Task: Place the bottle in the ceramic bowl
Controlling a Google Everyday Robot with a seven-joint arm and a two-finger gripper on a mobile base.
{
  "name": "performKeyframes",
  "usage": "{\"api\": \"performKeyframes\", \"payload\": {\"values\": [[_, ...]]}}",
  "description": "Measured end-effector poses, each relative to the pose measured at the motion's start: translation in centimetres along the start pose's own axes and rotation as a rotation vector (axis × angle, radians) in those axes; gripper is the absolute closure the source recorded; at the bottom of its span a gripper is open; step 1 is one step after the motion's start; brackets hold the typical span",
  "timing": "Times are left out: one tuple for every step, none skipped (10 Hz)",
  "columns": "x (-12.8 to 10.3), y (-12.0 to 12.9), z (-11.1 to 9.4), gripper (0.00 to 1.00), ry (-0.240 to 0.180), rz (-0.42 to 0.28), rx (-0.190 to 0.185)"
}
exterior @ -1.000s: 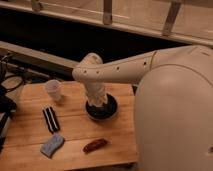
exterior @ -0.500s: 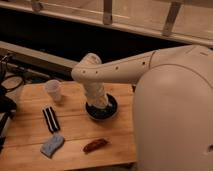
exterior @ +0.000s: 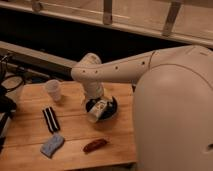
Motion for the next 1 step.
{"api": "performKeyframes", "payload": {"values": [[-0.04, 0.14, 0.02, 0.13, -0.003, -0.004, -0.006]]}}
